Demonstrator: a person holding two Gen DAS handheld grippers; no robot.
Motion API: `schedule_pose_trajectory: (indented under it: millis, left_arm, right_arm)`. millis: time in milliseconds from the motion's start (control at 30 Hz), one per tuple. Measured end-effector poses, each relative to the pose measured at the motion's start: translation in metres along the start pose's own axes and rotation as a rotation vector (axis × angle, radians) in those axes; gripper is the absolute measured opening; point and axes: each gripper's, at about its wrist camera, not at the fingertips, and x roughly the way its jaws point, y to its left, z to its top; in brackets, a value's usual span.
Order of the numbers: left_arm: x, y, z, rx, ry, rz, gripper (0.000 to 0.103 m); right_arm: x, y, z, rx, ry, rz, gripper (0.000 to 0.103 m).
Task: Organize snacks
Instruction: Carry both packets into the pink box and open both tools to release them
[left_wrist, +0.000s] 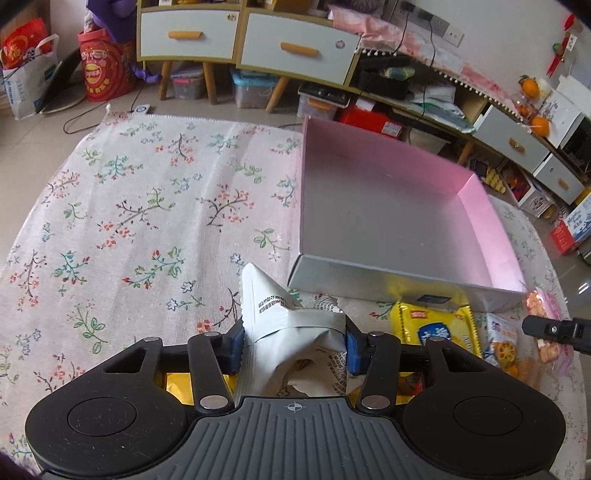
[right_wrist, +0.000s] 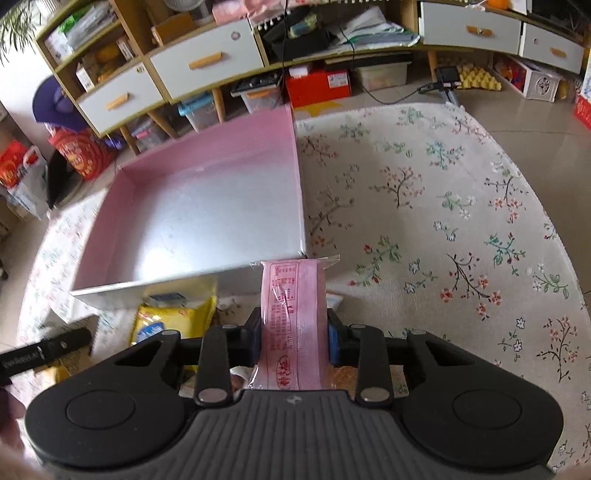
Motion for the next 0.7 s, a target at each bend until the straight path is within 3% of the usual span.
schedule_pose_trajectory:
  millis: [300, 533, 700]
  left_arm:
    - [-0.024, -0.001, 0.008, -0.027, -0.109, -0.008, 0.047]
    - [-0.015, -0.011, 0.023, -0.068, -0.178, -0.028, 0.047]
    - [0.002, -0.021, 0.042, -0.061, -0.230, -0.083, 0.047]
  right_arm:
    - [-0.014, -0.004, 0.011, 0.082, -0.045, 0.101, 0.030]
    - [-0.004, 0.011, 0.016, 0.109, -0.087, 0.197, 0.030]
    - [0.002, 0.008, 0.025, 0.160, -0.141, 0.308, 0.030]
